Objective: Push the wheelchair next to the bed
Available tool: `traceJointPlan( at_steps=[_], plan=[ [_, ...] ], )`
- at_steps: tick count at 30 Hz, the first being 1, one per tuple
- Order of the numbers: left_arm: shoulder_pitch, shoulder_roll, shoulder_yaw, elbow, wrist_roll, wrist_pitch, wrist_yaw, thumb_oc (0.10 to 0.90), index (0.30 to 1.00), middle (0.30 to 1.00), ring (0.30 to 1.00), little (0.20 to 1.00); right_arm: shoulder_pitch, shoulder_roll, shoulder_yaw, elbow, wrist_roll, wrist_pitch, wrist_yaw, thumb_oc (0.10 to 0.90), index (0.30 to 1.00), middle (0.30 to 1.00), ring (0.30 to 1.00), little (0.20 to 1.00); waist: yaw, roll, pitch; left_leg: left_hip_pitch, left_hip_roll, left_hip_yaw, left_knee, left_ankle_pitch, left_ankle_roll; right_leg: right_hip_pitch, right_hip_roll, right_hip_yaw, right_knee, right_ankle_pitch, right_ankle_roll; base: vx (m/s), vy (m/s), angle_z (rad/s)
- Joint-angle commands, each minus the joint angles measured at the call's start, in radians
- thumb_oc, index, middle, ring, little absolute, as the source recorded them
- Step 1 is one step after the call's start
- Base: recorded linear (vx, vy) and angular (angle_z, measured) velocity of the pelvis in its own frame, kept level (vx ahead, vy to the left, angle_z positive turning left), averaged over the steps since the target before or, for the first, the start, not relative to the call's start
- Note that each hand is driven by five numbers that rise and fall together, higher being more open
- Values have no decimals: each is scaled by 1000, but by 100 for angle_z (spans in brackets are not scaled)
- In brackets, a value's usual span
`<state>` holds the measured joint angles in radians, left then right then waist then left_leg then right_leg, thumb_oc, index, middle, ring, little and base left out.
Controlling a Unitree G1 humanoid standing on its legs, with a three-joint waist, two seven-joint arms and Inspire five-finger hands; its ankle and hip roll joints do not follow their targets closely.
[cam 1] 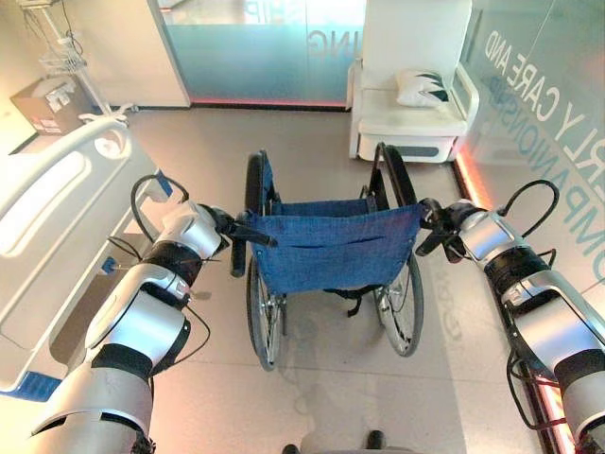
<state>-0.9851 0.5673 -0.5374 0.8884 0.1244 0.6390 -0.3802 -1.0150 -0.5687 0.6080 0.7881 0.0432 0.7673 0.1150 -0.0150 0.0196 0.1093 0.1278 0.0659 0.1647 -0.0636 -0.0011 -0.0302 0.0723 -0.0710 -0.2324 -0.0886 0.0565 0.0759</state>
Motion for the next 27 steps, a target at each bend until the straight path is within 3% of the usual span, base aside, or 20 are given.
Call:
traceJointPlan(
  at_steps=[1, 3, 5, 12, 27],
  plan=[
    [68, 91, -43, 37, 46, 91, 78, 800, 900, 900, 900, 900, -62, -111, 14, -68, -77, 33, -11, 800, 900, 900, 900, 900, 38, -34, 65, -54, -38, -14, 36, -20, 10, 6, 0, -6, 72, -81, 1, -48, -13, 2],
    [86, 102, -38, 11, 77, 92, 32, 800, 900, 900, 900, 900, -49, -120, 2, -86, -80, 39, -11, 800, 900, 900, 900, 900, 41, -32, 69, -58, -38, -17, 37, -20, 11, 2, -1, -7, 76, -82, 1, -39, -11, 3],
    [111, 102, -48, -6, 202, 86, -86, 800, 900, 900, 900, 900, -33, -133, -11, -105, -87, 39, 1, 800, 900, 900, 900, 900, 44, -30, 76, -60, -40, -21, 38, -19, 14, -1, -1, -11, 81, -81, -1, -29, -14, 5],
    [111, 41, -111, 46, 373, 71, -243, 800, 900, 900, 900, 900, -55, -107, 17, -59, -100, 10, 35, 800, 900, 900, 900, 900, 37, -31, 75, -54, -40, -20, 40, -22, 15, 4, 4, -10, 80, -83, -6, -2, -1, 1],
    [92, -76, -205, 154, 607, -7, -391, 800, 900, 900, 900, 900, -108, -38, 52, 17, -91, -24, 93, 800, 900, 900, 900, 900, 18, -40, 72, -51, -35, -7, 56, -29, 13, 6, 5, 9, 83, -88, -8, 0, 0, 0]
  ],
)
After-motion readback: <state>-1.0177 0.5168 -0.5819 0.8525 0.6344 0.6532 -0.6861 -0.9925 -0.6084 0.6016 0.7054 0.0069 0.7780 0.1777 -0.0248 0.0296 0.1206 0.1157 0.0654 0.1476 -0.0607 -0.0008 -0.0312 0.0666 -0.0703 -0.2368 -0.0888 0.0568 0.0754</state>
